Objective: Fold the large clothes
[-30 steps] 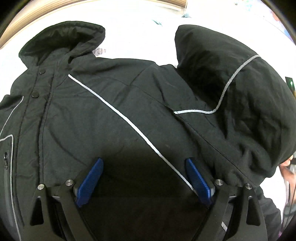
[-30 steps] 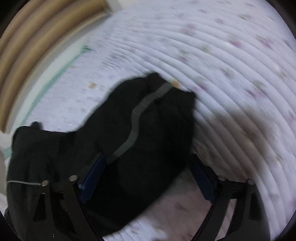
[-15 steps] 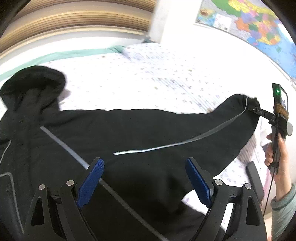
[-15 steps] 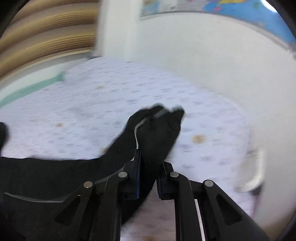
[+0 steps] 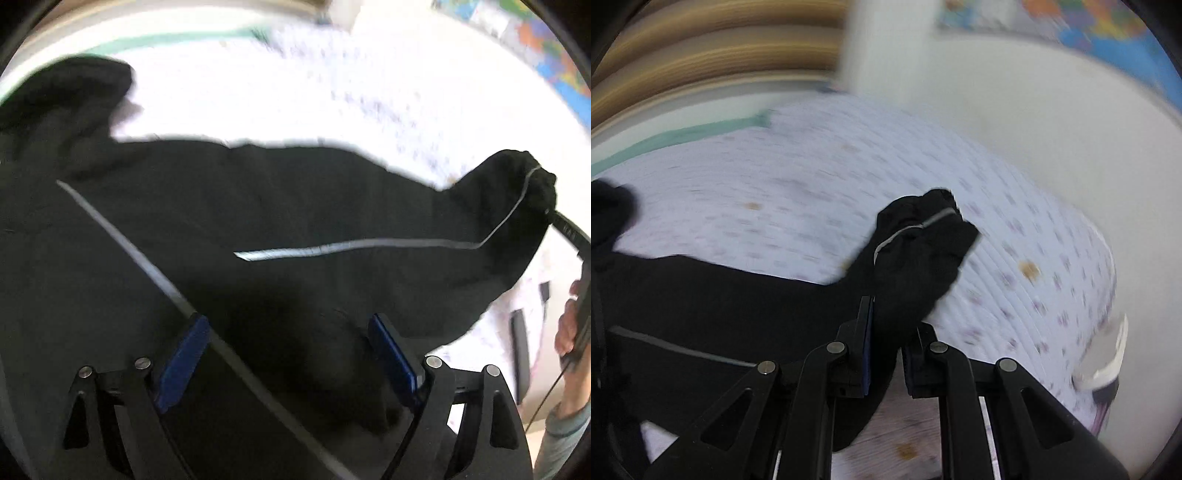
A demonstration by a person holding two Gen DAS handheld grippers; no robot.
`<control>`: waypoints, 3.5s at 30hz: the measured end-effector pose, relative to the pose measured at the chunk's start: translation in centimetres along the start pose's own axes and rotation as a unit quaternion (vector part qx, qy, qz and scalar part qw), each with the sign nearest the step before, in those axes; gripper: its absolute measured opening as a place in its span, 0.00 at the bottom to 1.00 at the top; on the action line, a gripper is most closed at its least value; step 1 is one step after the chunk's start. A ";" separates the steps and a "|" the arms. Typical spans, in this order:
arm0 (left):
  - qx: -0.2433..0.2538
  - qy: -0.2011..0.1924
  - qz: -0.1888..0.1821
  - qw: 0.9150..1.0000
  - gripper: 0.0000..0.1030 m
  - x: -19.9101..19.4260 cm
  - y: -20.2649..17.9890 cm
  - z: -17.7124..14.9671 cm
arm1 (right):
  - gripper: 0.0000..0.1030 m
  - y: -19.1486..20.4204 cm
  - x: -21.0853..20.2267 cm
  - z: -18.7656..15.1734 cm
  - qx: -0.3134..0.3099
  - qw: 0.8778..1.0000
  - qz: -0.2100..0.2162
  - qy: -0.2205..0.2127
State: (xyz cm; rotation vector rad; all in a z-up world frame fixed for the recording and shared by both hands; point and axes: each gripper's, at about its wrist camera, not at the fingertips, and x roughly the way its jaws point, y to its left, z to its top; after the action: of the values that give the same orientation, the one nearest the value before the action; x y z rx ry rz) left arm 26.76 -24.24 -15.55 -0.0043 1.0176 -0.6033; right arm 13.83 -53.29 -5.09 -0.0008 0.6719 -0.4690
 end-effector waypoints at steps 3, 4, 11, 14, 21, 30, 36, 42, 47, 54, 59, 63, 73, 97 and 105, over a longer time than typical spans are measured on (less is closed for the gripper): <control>0.017 -0.047 0.036 0.998 0.86 -6.4 2.1 -0.4 | 0.16 4.4 -3.9 1.7 -0.039 0.999 0.013 -0.012; 0.017 -0.055 0.053 0.997 0.86 -8.0 2.9 -0.5 | 0.16 5.9 -5.1 2.3 -0.045 0.999 0.017 -0.016; -0.010 -0.111 0.112 0.987 0.86 -20.1 11.3 -3.6 | 0.16 18.5 -13.2 4.4 -0.098 0.984 0.142 -0.051; -0.029 -0.116 0.145 0.982 0.86 -23.6 14.2 -6.1 | 0.16 24.8 -15.8 3.6 -0.149 0.974 0.159 -0.061; -0.113 -0.134 0.142 0.974 0.86 -27.6 22.0 -12.5 | 0.16 37.5 -18.1 1.1 -0.221 0.947 0.229 -0.052; -0.183 -0.152 0.129 0.963 0.86 -28.6 28.2 -17.4 | 0.18 50.9 -16.9 -3.9 -0.248 0.900 0.355 0.039; -0.190 -0.148 0.120 0.963 0.86 -28.3 30.2 -18.8 | 0.21 57.3 -14.2 -9.5 -0.269 0.881 0.376 0.100; -0.203 -0.147 0.092 0.964 0.86 -27.5 31.4 -18.1 | 0.58 58.0 -14.2 -11.4 -0.287 0.862 0.406 0.095; -0.215 -0.127 -0.017 0.968 0.86 -26.9 31.0 -15.9 | 0.59 51.9 -17.2 -8.6 -0.257 0.859 0.441 0.047; -0.187 -0.081 0.039 0.978 0.86 -21.9 29.4 -10.8 | 0.59 41.1 -15.7 -3.6 -0.209 0.915 0.343 -0.018; -0.181 -0.044 0.105 0.977 0.86 -16.9 29.8 -9.1 | 0.59 33.0 -11.2 -3.5 -0.143 0.949 0.282 0.008; -0.161 -0.026 0.106 0.981 0.68 -14.2 28.7 -8.6 | 0.59 28.8 -7.1 -4.3 -0.097 0.962 0.251 0.054; -0.162 -0.111 0.115 0.974 0.32 -20.7 28.0 -8.3 | 0.60 25.8 -6.1 -3.3 -0.061 0.961 0.257 0.084; -0.107 -0.109 0.049 0.987 0.62 -23.2 25.5 -8.9 | 0.64 35.0 -8.8 -4.0 -0.137 0.943 0.257 0.158; -0.160 0.025 0.086 0.983 0.61 -12.0 28.8 -9.0 | 0.79 37.2 -14.9 1.2 -0.084 0.953 0.287 0.045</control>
State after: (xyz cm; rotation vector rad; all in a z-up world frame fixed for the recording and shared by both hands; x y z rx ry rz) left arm 28.60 8.03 -18.78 -0.1839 1.1425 -0.2780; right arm 19.95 -13.88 -0.84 0.0538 0.7628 0.1514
